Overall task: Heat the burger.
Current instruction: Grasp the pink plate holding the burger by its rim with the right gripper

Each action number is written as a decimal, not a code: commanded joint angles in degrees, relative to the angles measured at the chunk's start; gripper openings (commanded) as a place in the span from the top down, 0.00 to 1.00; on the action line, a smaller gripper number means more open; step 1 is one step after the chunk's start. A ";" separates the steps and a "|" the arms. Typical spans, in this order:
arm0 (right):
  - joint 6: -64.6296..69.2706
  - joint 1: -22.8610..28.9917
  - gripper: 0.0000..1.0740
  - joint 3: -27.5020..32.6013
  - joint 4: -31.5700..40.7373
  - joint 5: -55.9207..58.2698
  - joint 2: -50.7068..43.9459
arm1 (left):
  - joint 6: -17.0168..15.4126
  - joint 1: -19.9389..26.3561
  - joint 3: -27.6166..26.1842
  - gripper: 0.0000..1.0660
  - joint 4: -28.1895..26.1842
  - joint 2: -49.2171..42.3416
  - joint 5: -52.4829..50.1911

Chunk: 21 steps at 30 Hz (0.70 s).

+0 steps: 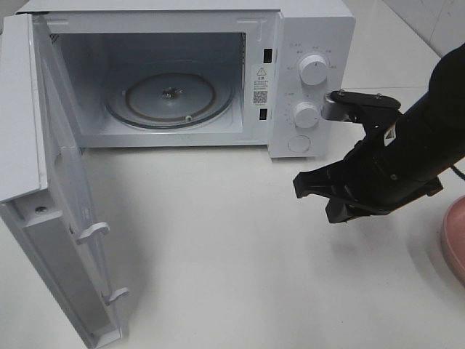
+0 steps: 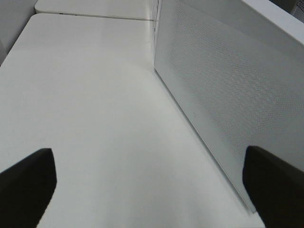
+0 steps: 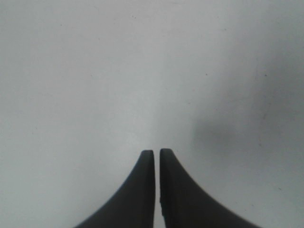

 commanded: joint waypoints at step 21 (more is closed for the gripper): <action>0.69 -3.44 0.06 -0.17 -12.78 18.33 -7.33 | -0.11 -0.29 0.17 0.06 -0.46 -0.80 -0.80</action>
